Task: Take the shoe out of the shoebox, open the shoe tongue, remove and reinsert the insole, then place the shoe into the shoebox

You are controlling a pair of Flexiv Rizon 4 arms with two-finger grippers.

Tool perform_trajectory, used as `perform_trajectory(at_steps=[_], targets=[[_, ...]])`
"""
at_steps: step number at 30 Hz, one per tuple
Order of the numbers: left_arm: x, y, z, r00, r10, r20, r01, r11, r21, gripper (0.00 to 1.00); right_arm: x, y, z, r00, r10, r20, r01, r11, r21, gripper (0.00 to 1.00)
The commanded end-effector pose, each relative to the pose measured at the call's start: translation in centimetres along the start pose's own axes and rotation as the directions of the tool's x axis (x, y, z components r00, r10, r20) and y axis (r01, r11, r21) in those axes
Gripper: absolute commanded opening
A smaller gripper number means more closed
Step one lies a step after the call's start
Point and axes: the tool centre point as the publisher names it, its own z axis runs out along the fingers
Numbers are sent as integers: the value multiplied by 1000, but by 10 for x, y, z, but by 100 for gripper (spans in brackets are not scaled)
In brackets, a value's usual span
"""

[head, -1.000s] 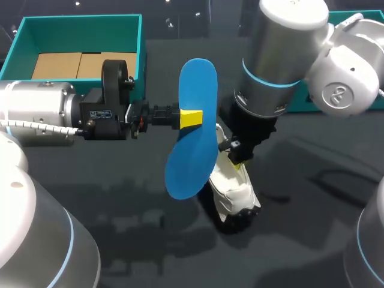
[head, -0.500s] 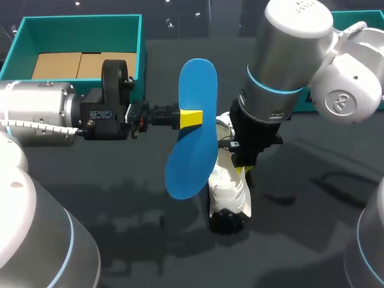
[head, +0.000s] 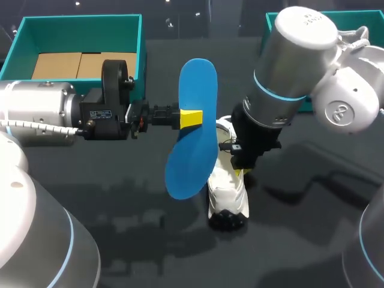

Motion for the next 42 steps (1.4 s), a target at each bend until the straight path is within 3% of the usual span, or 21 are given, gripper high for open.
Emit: perform_trajectory(at_steps=[1, 18, 19, 23, 24, 25, 30, 35, 42], targets=[[-1, 1, 2, 1000, 0, 1, 0, 1000, 2, 0, -2, 1, 11, 1000, -8, -28, 8, 1000, -1, 0], [-1, 1, 2, 1000, 0, 1, 0, 1000, 2, 0, -8, 3, 36, 996, -6, -92, 9, 999, 30, 0], [-1, 1, 2, 1000, 0, 1, 0, 1000, 2, 0, -8, 2, 37, 995, -5, -96, 8, 999, 32, 15], [-1, 1, 2, 1000, 0, 1, 0, 1000, 2, 0, -9, 2, 39, 995, -3, -101, 7, 999, 39, 45], [-1, 1, 2, 1000, 0, 1, 0, 1000, 2, 0, -8, 1, 37, 995, -2, -101, 6, 999, 40, 67], [-1, 1, 2, 1000, 0, 1, 0, 1000, 2, 0, -8, 1, 35, 995, 2, -102, 2, 999, 42, 97], [-1, 1, 2, 1000, 0, 1, 0, 1000, 2, 0, -10, -1, 16, 993, 44, -107, -38, 998, 52, 100], [-1, 1, 2, 1000, 0, 1, 0, 1000, 2, 0, -20, -6, -20, 953, 101, -286, -82, 994, 78, 100], [-1, 1, 2, 1000, 0, 1, 0, 1000, 2, 0, -20, -6, -20, 953, 101, -286, -82, 994, 78, 100]])
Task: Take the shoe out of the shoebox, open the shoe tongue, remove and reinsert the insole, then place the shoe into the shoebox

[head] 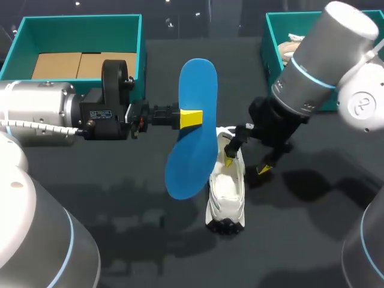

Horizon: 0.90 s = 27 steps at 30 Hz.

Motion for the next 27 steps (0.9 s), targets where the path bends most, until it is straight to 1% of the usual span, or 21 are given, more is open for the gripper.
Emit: perform_trajectory(at_steps=[1, 4, 5, 6, 8, 9, 10, 11, 12, 13, 14, 16, 18, 19, 27], targets=[[-1, 1, 2, 1000, 0, 1, 0, 1000, 2, 0, -9, -11, -5, 999, 0, -36, -1, 1000, -19, 100], [-1, 1, 2, 1000, 0, 1, 0, 1000, 2, 0, -9, -11, -5, 999, 0, -36, -1, 1000, -19, 100], [-1, 1, 2, 1000, 0, 1, 0, 1000, 2, 0, -9, -10, -4, 995, -6, -102, 4, 1000, -17, 100], [-1, 1, 2, 1000, 0, 1, 0, 1000, 2, 0, -10, -11, -7, 984, -32, -176, 26, 999, -32, 100], [-1, 1, 2, 1000, 0, 1, 0, 1000, 2, 0, -10, -10, -19, 976, -11, -218, 2, 999, -41, 100], [-1, 1, 2, 1000, 0, 1, 0, 1000, 2, 0, -9, -9, -25, 962, -24, -273, 11, 999, -47, 100], [-1, 1, 2, 1000, 0, 1, 0, 1000, 2, 0, -9, -8, -31, 962, -18, -274, 6, 999, -45, 100], [-1, 1, 2, 1000, 0, 1, 0, 1000, 2, 0, -9, -7, -35, 951, 2, -308, -17, 999, -46, 100], [-1, 1, 2, 1000, 0, 1, 0, 1000, 2, 0, -9, -6, -40, 943, -9, -332, -8, 999, -49, 100], [-1, 1, 2, 1000, 0, 1, 0, 1000, 2, 0, -8, -6, -45, 941, -2, -338, -16, 999, -51, 100], [-1, 1, 2, 1000, 0, 1, 0, 1000, 2, 0, -8, -5, -49, 925, 7, -380, -30, 998, -56, 100], [-1, 1, 2, 1000, 0, 1, 0, 1000, 2, 0, -6, -4, -58, 904, 5, -428, -36, 997, -64, 100], [-1, 1, 2, 1000, 0, 1, 0, 1000, 2, 0, -4, -5, -65, 835, -7, -550, -31, 998, -60, 100], [-1, 1, 2, 1000, 0, 1, 0, 1000, 2, 0, -3, -6, -69, 834, -6, -552, -39, 997, -70, 100], [-1, 1, 2, 1000, 0, 1, 0, 1000, 2, 0, -3, -6, -69, 834, -6, -552, -39, 997, -70, 100]])
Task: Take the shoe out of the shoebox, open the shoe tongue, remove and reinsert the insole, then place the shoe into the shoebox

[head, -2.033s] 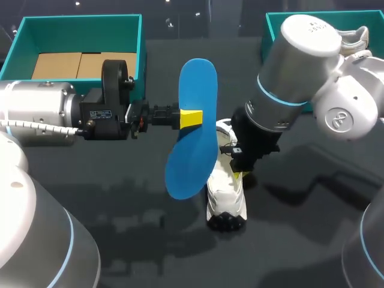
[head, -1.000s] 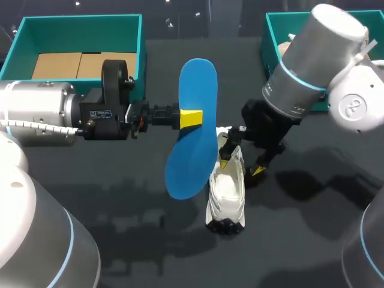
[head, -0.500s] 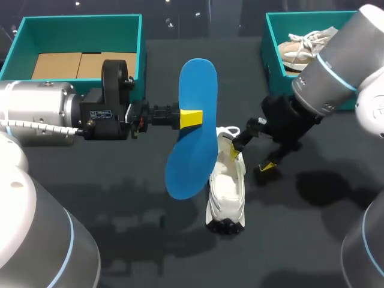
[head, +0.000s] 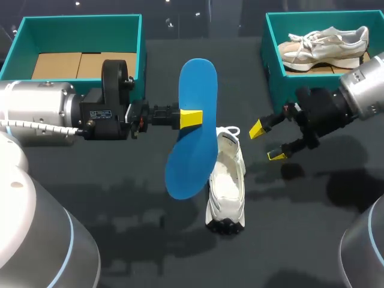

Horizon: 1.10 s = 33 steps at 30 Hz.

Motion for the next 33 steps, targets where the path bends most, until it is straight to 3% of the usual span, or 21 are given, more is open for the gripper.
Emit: perform_trajectory(at_steps=[1, 4, 16, 25, 29, 31, 33], targets=[[-1, 1, 2, 1000, 0, 1, 0, 1000, 2, 0, -4, -6, 1, 999, -1, -53, 0, 1000, -17, 100], [-1, 1, 2, 1000, 0, 1, 0, 1000, 2, 0, -4, -6, 1, 999, -1, -53, 0, 1000, -17, 100], [-1, 1, 2, 1000, 0, 1, 0, 1000, 2, 0, 24, 3, -15, 971, 96, -218, -118, 989, -92, 100], [-30, -17, 2, 946, 323, 27, -323, 946, 8, 0, 39, 18, -18, 958, 105, -267, -133, 987, -89, 100], [-33, -28, 5, 860, 510, -23, -510, 860, 12, 0, 46, 23, -19, 941, 99, -323, -128, 989, -72, 100], [-35, -32, 7, 771, 635, -41, -635, 772, 10, 0, 50, 26, -19, 926, 91, -367, -117, 992, -50, 100], [-35, -32, 7, 771, 635, -41, -635, 772, 10, 0, 51, 27, -19, 920, 89, -381, -110, 993, -35, 100]])
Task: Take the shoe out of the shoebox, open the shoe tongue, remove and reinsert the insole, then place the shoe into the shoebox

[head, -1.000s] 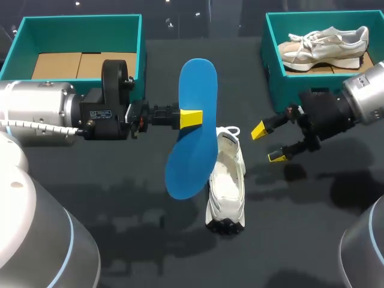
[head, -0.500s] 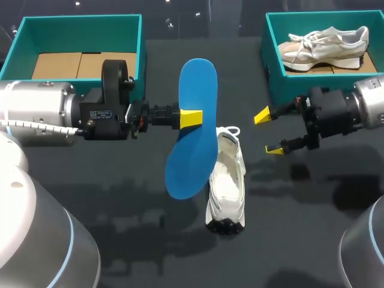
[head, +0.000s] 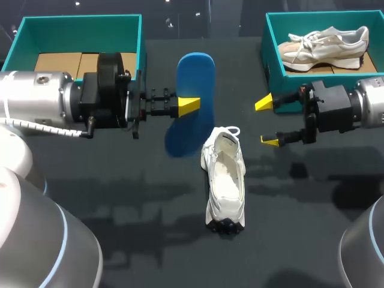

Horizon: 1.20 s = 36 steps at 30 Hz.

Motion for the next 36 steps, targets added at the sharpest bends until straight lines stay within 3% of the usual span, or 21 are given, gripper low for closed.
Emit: perform_trajectory(at_steps=[1, 12, 14, 18, 22, 24, 36], targets=[[-15, -3, 10, 977, 201, -67, -201, 980, 7, 0, -5, 11, 5, 1000, -4, -30, 5, 999, 31, 100], [-15, -3, 10, 977, 201, -67, -201, 980, 7, 0, -5, 11, 5, 1000, -4, -30, 5, 999, 31, 100], [-26, 2, 10, 955, 288, -67, -289, 957, -9, 0, 0, 12, 4, 998, -3, -63, 5, 1000, 29, 100], [-45, 13, 17, 889, 449, -89, -452, 892, -17, 0, 14, 17, -1, 995, -1, -103, 2, 1000, 3, 100], [-53, 26, 27, 769, 627, -128, -635, 772, -32, 0, 26, 21, -4, 991, -3, -137, 1, 1000, -13, 100], [-54, 34, 32, 658, 740, -143, -750, 661, -28, 0, 31, 23, -6, 988, 1, -154, -5, 1000, -25, 100], [-54, 34, 32, 658, 740, -143, -750, 661, -28, 0, 34, 26, -6, 984, 8, -177, -15, 999, -39, 100]])
